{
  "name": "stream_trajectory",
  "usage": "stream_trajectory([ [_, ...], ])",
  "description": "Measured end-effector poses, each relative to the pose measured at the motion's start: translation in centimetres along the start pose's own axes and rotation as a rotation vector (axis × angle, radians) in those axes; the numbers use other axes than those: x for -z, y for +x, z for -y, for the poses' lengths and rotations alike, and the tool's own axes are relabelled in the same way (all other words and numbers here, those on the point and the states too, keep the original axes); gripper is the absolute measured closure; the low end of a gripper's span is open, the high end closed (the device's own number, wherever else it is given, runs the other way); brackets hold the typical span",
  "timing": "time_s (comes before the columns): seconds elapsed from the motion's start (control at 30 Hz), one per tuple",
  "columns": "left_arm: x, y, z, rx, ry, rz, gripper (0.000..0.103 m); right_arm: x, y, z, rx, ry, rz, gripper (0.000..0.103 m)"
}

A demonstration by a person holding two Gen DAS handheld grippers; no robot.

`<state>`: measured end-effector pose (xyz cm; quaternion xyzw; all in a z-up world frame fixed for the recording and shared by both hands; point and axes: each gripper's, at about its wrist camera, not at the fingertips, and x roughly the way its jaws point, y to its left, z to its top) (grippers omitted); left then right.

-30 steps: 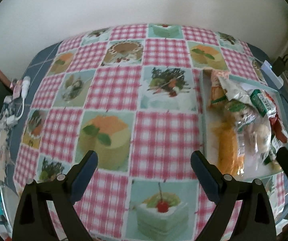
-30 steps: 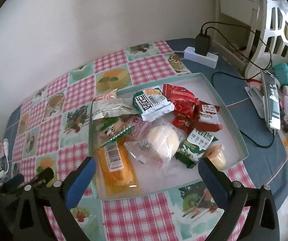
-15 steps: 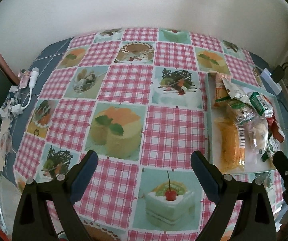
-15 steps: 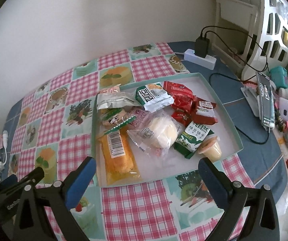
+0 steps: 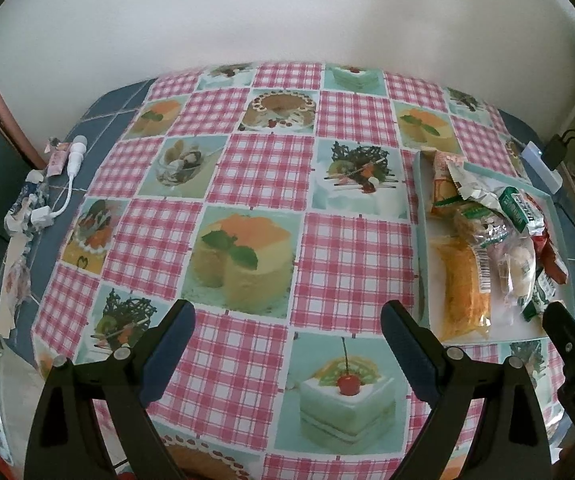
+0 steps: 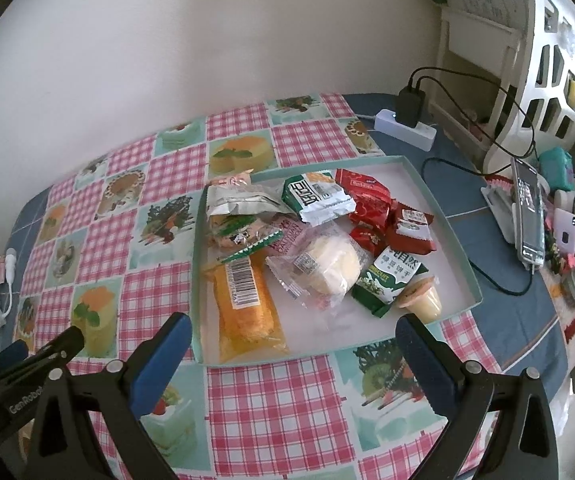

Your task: Organize snacks

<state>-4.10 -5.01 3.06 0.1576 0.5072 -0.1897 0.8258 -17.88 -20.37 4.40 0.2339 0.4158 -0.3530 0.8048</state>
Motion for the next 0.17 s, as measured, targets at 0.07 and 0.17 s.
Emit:
stream_trajectory([
  [0.07, -0.01, -0.01, -0.02, 0.001, -0.003, 0.001, 0.009, -0.01, 0.07, -0.07, 0.000, -0.004, -0.001, 0.000],
  [0.17, -0.13, 0.11, -0.12, 0.005, -0.005, 0.000, 0.009, -0.08, 0.14, -0.15, -0.001, -0.012, -0.001, 0.000],
])
